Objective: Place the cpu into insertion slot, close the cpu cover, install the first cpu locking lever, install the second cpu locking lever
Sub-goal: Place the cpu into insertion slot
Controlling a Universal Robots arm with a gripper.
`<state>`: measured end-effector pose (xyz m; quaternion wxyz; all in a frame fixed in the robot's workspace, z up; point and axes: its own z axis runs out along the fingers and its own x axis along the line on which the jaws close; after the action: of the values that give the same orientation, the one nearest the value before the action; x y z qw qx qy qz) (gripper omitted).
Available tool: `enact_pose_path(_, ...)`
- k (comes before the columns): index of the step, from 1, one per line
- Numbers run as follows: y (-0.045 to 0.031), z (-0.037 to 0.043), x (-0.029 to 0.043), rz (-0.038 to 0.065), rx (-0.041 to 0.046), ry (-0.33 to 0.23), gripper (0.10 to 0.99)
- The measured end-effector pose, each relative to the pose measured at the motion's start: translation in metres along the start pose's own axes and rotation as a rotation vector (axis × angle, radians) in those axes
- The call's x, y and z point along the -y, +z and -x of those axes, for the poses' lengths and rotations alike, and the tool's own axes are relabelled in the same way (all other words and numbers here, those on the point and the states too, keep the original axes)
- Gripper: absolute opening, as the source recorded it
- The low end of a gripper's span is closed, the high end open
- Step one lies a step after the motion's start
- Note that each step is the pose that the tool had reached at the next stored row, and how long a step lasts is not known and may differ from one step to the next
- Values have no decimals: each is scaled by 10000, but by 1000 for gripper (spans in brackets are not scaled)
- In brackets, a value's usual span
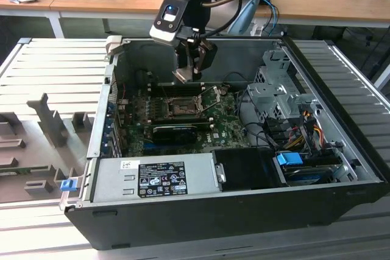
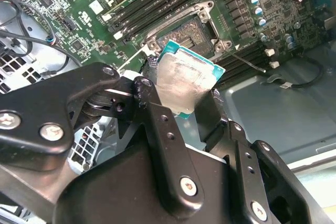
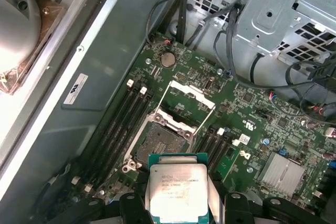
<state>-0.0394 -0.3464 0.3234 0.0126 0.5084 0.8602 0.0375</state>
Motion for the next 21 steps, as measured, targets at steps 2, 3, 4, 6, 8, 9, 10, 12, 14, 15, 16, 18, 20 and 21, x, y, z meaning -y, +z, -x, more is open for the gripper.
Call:
enact_pose_path(2, 10, 0, 1, 0, 0, 0, 529)
enact_pose_path(3, 14, 0, 1, 0, 0, 0, 529)
enact_pose_path(4, 17, 0, 1, 0, 0, 0, 529)
enact_pose_path(6, 26, 0, 2, 0, 0, 0, 529)
enact_pose_path(8, 35, 1, 3, 0, 0, 0, 529)
enact_pose_path(9, 39, 1, 3, 0, 0, 0, 529)
enact_pose_path(10, 44, 1, 3, -1, 0, 0, 529)
enact_pose_path(12, 50, 1, 4, 0, 0, 0, 529)
enact_pose_path(14, 57, 1, 4, 0, 0, 0, 529)
enact_pose_path(15, 64, 1, 5, 0, 0, 0, 529)
enact_pose_path(16, 73, 1, 6, 0, 0, 0, 529)
enact_pose_path(18, 88, 1, 7, 0, 0, 0, 529)
enact_pose_path(20, 94, 2, 7, -1, 0, 0, 529)
enact_pose_path(21, 99, 2, 8, 0, 0, 0, 529)
